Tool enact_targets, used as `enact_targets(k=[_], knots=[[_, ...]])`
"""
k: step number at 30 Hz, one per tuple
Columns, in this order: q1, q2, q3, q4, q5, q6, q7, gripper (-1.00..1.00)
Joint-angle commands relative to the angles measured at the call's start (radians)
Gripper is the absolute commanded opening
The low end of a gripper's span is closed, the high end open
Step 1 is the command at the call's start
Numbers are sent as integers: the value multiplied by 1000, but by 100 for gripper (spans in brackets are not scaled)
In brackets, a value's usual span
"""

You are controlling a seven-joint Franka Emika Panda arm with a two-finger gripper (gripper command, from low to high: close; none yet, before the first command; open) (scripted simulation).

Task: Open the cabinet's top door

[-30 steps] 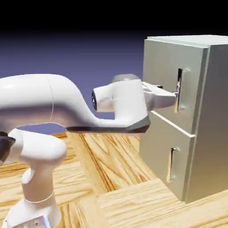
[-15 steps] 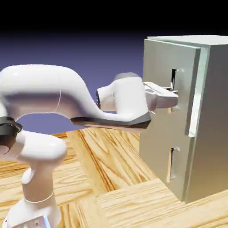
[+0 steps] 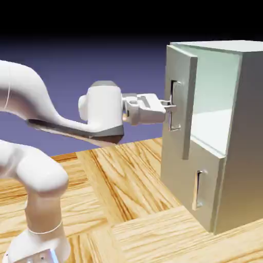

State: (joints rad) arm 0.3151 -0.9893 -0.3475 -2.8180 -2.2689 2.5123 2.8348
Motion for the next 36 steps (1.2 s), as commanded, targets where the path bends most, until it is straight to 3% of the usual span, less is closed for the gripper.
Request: enact_targets(k=[1, 19, 28, 36], knots=[[-12, -17, 31, -17, 45, -19, -18, -100], [19, -160, 607, -127, 827, -490, -221, -100], [5, -4, 933, 25, 1165, -818, -198, -100], [-165, 208, 1223, 279, 1371, -1122, -137, -100]])
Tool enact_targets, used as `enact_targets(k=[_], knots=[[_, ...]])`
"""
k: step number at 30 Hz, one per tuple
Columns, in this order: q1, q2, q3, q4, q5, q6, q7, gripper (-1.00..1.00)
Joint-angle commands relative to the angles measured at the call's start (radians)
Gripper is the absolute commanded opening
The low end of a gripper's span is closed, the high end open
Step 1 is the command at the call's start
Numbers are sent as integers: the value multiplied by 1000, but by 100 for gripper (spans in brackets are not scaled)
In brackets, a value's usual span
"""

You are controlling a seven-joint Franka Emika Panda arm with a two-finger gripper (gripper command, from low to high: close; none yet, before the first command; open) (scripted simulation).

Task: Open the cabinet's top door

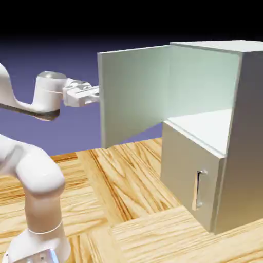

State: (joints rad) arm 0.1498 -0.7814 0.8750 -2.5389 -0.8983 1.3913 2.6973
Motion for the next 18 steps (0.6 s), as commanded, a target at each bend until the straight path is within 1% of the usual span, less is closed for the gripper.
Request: enact_targets(k=[1, 6, 10, 18], knots=[[-30, 26, 36, 35, 19, -37, 9, -100], [-199, 134, 218, 203, 87, -199, 48, -100], [-343, 188, 359, 318, 124, -297, 69, -100], [-633, 183, 606, 505, 195, -414, 60, -100]])
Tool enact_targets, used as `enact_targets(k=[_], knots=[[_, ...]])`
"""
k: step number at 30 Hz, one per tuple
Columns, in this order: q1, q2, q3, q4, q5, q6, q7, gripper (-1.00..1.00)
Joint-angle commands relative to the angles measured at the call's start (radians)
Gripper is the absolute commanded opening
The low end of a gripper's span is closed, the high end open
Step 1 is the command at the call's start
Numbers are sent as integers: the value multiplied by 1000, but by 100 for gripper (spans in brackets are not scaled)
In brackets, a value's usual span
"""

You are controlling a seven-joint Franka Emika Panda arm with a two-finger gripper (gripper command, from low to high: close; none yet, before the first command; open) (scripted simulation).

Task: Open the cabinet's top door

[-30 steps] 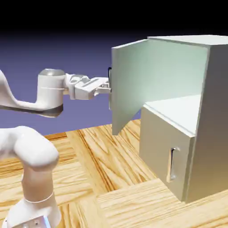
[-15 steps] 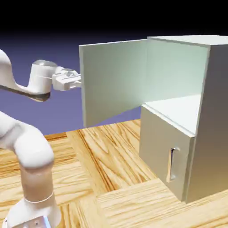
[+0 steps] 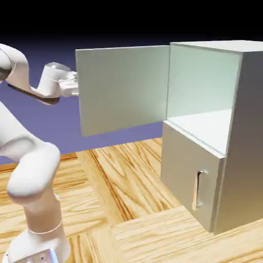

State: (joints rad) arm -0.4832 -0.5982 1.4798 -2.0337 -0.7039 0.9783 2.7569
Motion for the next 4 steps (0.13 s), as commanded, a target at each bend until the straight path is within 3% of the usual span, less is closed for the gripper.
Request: enact_targets(k=[1, 4], knots=[[-36, -10, 28, 24, 10, -12, -6, -100], [-145, -49, 103, 100, 42, -47, -31, -100]])
